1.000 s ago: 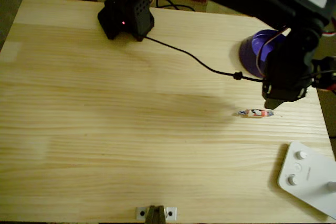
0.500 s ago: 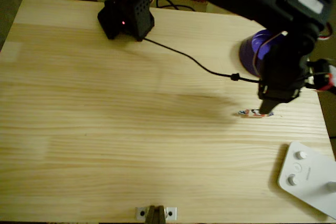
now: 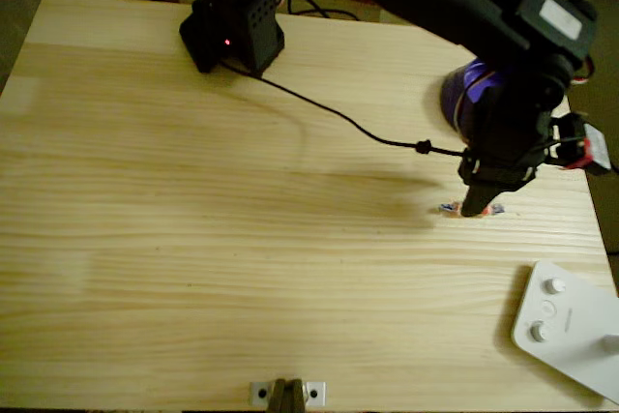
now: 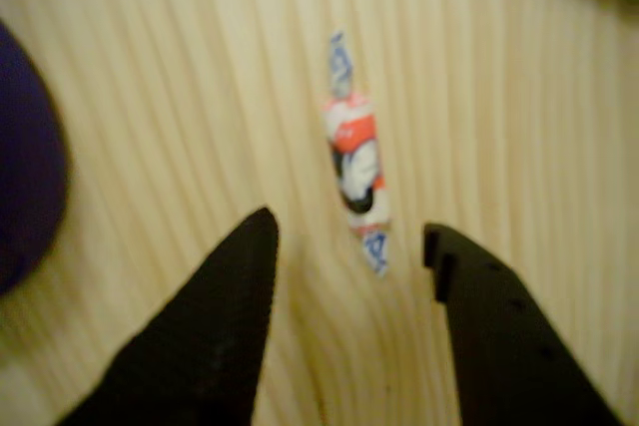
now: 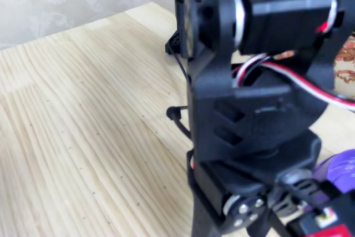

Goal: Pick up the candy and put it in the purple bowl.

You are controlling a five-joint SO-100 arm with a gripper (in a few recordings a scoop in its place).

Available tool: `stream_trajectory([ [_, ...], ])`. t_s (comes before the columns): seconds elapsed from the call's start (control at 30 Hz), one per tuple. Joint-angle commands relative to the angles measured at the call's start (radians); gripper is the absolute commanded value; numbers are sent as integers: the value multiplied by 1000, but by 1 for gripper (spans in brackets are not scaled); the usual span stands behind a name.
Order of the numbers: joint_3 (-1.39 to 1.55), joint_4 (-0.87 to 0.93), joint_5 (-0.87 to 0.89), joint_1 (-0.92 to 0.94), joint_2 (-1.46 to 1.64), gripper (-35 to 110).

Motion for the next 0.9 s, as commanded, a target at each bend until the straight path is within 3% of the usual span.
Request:
stream_trajectory([
  [0.0, -89, -26, 3, 2, 97, 32],
  [0.87, -193, -21, 3, 14, -55, 33],
])
